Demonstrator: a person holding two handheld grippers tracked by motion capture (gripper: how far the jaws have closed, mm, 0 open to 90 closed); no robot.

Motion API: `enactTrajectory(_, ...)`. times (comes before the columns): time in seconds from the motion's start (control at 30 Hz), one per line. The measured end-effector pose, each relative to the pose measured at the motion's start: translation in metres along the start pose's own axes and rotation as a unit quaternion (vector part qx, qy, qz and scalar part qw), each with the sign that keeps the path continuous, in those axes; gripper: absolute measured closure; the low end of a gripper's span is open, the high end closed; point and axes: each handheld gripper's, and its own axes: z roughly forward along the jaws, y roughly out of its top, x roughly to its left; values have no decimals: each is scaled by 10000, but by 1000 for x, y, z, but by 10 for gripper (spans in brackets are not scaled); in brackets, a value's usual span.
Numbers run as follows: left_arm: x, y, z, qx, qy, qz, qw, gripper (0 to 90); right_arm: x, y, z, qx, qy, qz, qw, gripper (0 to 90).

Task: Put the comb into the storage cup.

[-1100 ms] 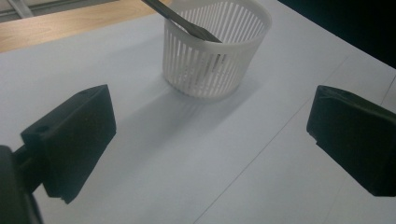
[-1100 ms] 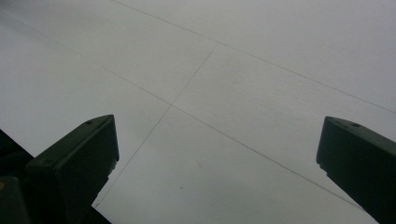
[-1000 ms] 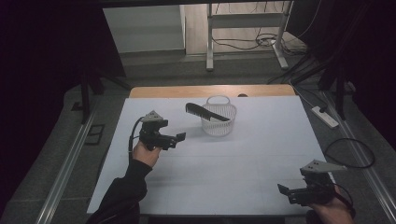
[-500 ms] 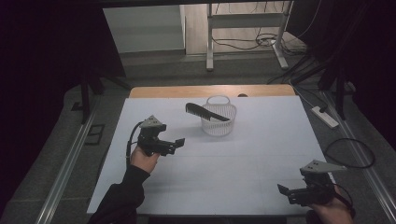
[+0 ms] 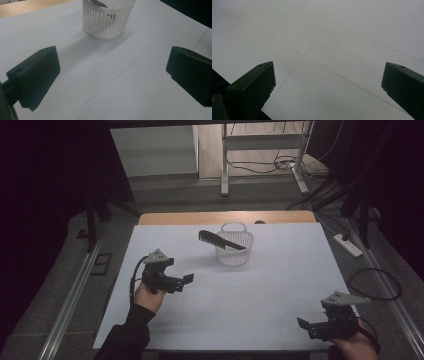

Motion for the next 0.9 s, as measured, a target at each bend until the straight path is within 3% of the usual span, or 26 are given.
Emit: enactTrajectory(0.9,-6,-28,-33,-21,209,-121,9997,0,0,0,0,4,-26,8,10000,0)
